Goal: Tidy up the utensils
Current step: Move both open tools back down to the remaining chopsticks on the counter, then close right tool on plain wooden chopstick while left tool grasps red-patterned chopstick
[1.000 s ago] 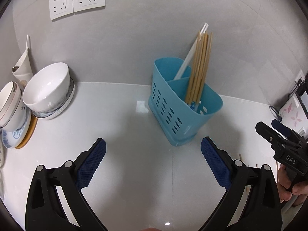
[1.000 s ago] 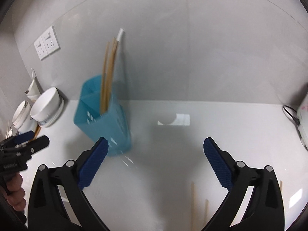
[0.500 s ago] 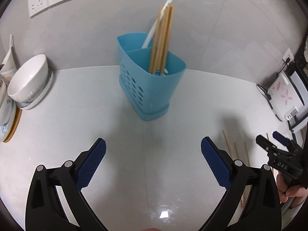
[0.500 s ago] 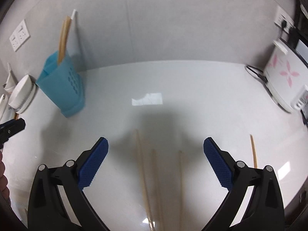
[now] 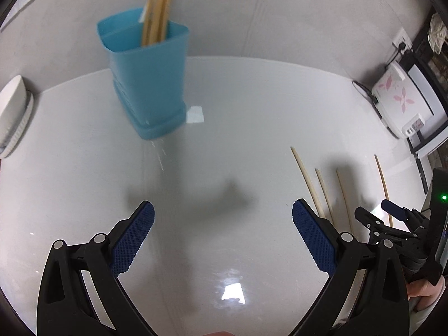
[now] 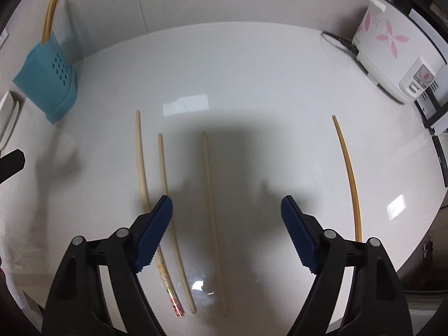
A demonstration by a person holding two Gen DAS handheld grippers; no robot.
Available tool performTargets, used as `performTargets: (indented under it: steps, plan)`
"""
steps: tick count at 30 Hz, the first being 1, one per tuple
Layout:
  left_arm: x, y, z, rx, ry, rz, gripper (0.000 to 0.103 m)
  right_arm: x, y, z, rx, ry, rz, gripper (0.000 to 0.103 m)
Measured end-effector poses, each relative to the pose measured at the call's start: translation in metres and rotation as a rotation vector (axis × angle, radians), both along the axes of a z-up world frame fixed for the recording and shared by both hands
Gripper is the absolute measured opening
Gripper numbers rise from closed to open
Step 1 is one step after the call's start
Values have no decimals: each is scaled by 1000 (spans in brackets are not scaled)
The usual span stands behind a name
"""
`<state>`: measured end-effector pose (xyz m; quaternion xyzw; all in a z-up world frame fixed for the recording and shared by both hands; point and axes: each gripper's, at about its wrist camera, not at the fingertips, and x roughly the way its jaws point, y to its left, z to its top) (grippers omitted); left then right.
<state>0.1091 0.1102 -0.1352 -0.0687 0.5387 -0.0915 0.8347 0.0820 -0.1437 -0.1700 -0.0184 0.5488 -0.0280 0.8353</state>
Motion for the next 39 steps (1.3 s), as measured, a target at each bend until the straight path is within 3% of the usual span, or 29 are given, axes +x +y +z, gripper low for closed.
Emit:
performTargets:
  steps: [5, 14, 16, 17, 18, 24, 34, 39]
  plan:
    - [0, -30, -18, -19, 65, -27, 97, -2, -5, -16, -6, 91, 3, 59]
    - [-6, -73, -35, 5, 146, -19, 97, 3, -8, -32, 31, 181, 66, 44]
    - [-5, -82, -38, 20, 154, -11, 97, 4, -8, -32, 35, 193, 83, 36]
    - [-5, -85, -38, 27, 161, -6, 97, 4, -8, -31, 35, 200, 94, 24]
    - [-6, -88, -39, 30, 171, 1, 97, 4, -7, -31, 37, 211, 106, 3]
    - [-8, -112, -47, 59, 224, 34, 96, 4, -18, -31, 63, 258, 156, 4]
    - [-6, -132, -65, 141, 307, 104, 91, 6, -46, -11, 75, 239, 237, 3]
    - [-7, -134, -65, 176, 327, 115, 74, 6, -49, -2, 81, 222, 255, 3]
